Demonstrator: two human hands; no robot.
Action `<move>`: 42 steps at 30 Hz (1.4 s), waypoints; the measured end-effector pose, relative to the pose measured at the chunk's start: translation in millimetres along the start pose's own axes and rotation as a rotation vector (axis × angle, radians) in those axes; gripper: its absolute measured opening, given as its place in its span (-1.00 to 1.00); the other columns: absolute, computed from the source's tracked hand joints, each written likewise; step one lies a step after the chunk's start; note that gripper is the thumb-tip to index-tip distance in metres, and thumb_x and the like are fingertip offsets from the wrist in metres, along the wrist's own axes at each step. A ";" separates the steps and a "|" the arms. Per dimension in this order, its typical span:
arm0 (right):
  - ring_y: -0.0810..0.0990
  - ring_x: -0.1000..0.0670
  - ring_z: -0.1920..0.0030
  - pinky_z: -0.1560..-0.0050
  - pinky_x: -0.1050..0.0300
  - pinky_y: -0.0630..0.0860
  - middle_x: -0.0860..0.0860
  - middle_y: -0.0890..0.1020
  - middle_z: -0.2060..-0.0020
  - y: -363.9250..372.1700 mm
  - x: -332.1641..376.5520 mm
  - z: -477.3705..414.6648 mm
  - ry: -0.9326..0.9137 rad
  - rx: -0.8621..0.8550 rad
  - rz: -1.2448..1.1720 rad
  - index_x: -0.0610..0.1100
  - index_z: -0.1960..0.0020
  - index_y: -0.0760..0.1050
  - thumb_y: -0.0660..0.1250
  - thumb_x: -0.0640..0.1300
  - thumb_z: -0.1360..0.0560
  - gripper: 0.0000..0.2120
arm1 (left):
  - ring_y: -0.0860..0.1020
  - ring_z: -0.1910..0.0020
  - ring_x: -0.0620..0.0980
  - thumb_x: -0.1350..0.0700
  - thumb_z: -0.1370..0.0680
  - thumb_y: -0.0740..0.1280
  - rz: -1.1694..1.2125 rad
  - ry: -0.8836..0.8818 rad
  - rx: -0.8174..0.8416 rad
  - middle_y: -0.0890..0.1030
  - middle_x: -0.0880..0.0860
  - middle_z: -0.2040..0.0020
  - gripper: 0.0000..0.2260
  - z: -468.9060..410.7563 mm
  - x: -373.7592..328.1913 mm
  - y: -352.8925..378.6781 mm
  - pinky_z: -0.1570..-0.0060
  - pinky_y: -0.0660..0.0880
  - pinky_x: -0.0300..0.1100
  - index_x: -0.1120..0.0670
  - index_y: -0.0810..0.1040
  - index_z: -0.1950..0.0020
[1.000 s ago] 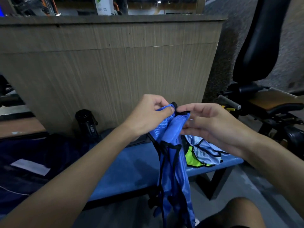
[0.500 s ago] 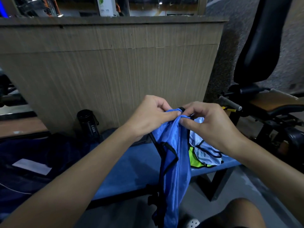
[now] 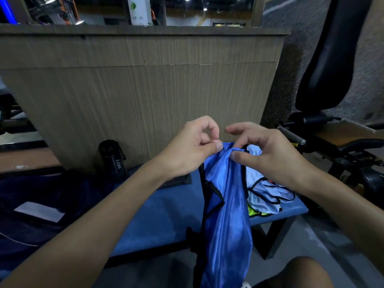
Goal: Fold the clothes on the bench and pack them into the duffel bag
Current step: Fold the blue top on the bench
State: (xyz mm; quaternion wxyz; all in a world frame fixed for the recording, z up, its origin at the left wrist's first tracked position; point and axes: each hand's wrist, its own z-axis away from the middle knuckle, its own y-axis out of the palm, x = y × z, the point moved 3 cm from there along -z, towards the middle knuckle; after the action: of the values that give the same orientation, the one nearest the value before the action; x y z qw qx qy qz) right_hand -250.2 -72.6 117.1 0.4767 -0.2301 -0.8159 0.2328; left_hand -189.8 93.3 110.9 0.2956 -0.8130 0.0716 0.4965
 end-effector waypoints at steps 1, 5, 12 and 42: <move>0.59 0.19 -0.09 -0.16 0.38 0.40 0.09 0.63 -0.06 -1.2 0.9 -0.4 -0.012 0.003 0.002 -0.15 0.23 0.60 0.47 -0.26 -0.44 -0.91 | 0.50 0.32 0.31 0.13 -0.53 0.33 -0.019 0.007 0.016 0.60 0.42 0.17 -0.87 -1.3 -1.8 -0.7 0.20 0.48 0.31 0.01 0.37 0.11; 0.60 -0.04 0.20 0.08 0.01 0.51 -0.02 0.64 0.26 -4.6 -2.3 -4.4 0.001 -0.065 0.028 -0.12 0.22 0.58 0.46 -0.22 -0.46 -0.90 | 0.43 0.35 0.17 0.24 -0.60 0.30 -0.057 0.057 0.018 0.61 0.37 0.20 -0.87 0.5 -5.3 -4.3 0.32 0.37 0.01 0.04 0.40 0.07; 0.35 0.18 0.53 0.46 0.34 0.27 0.17 0.46 0.57 -8.2 -6.4 -13.8 0.114 -0.185 -0.033 -0.12 0.30 0.52 0.43 -0.29 -0.43 -0.82 | 0.60 0.15 0.20 -0.02 -0.44 0.52 -0.125 0.099 0.013 0.63 0.14 0.14 -0.77 14.1 0.1 4.6 0.07 0.56 0.14 0.06 0.56 0.05; 0.68 -0.15 0.18 0.07 -0.11 0.63 -0.14 0.69 0.23 -23.6 -6.4 -15.2 0.076 -0.052 -0.027 -0.14 0.14 0.60 0.42 -0.25 -0.49 -0.95 | 0.65 0.22 -0.11 0.39 -0.44 0.48 0.143 0.064 -0.253 0.69 0.02 0.17 -0.77 18.4 -0.3 -34.2 0.11 0.58 -0.30 0.09 0.58 0.07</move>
State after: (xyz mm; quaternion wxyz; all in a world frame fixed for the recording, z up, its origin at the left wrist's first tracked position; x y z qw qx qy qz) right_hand -237.6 -92.6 133.6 0.5040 -0.2403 -0.8061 0.1962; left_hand -190.0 131.3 119.0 0.1523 -0.8520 0.0755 0.4951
